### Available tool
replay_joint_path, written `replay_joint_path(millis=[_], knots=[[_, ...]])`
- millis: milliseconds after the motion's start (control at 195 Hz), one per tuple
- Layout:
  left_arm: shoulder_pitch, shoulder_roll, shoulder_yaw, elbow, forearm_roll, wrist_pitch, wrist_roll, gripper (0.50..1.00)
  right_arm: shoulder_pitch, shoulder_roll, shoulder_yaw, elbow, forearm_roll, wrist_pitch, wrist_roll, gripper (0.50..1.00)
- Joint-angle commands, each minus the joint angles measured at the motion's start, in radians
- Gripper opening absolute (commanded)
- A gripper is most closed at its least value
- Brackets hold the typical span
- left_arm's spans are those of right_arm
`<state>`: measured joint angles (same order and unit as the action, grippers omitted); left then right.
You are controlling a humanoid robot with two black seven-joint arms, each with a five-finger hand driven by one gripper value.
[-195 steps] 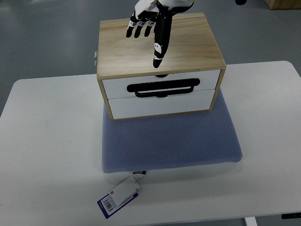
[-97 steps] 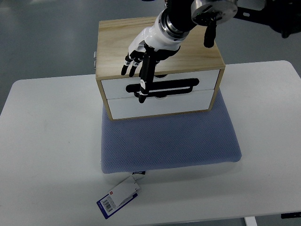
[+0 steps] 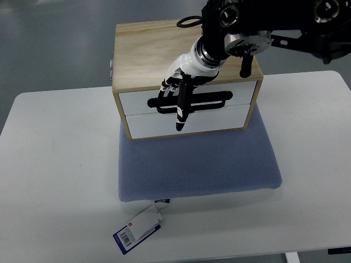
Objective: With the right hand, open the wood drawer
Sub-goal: 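Lower the right hand in front of the upper drawer's black handle, then hook the right hand fingers on the handle and pull the drawer toward the robot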
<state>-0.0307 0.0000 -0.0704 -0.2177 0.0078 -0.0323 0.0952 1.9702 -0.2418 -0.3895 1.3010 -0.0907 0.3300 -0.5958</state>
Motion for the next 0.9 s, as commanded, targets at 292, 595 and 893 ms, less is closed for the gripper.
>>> replay_joint_path(millis=[292, 595, 893], knots=[[0.0, 0.0, -0.002, 0.0, 0.0, 0.0, 0.0, 1.0, -0.033, -0.008, -0.032, -0.012, -0.072, -0.005, 0.005, 0.944], [0.0, 0.0, -0.002, 0.0, 0.0, 0.0, 0.0, 1.0, -0.053, -0.013, -0.032, -0.016, -0.08, -0.002, 0.004, 0.944], [0.0, 0.0, -0.002, -0.002, 0.0, 0.0, 0.0, 1.0, -0.085, -0.013, -0.032, -0.028, -0.099, 0.001, 0.004, 0.944]])
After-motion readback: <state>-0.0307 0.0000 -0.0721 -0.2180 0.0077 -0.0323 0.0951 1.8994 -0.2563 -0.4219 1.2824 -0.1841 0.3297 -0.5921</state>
